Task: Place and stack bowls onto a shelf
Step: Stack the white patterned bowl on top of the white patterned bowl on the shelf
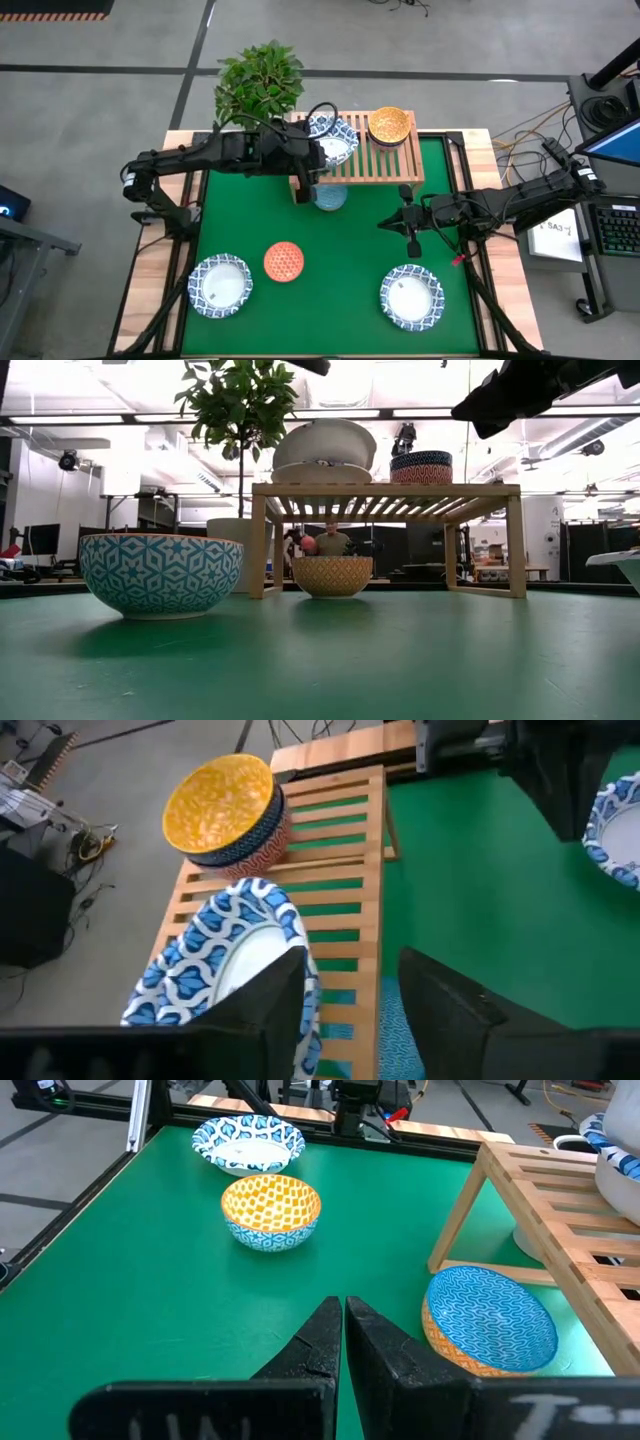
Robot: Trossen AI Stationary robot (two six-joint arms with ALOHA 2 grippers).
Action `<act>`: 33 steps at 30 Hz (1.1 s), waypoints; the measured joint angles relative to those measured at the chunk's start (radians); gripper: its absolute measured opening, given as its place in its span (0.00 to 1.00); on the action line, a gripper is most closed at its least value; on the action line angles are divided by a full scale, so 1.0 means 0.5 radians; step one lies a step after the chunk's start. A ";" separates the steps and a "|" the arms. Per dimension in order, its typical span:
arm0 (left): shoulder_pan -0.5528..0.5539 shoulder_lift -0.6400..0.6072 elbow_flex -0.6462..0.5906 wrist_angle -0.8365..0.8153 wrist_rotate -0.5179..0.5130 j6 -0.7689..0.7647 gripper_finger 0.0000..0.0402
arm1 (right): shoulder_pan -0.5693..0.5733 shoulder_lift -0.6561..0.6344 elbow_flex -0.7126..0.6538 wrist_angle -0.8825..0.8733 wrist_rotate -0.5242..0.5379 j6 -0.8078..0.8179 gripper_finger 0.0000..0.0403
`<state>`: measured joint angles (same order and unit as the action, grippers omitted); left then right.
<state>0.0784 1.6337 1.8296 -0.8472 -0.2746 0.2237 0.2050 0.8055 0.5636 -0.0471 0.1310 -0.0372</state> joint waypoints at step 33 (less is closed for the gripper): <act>0.018 0.002 -0.455 0.255 -0.338 -0.392 0.00 | 0.000 0.000 0.000 0.000 0.000 -0.001 0.02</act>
<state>0.0872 1.6348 1.6019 -0.7197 -0.4435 0.0275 0.2050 0.8055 0.5636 -0.0472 0.1310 -0.0376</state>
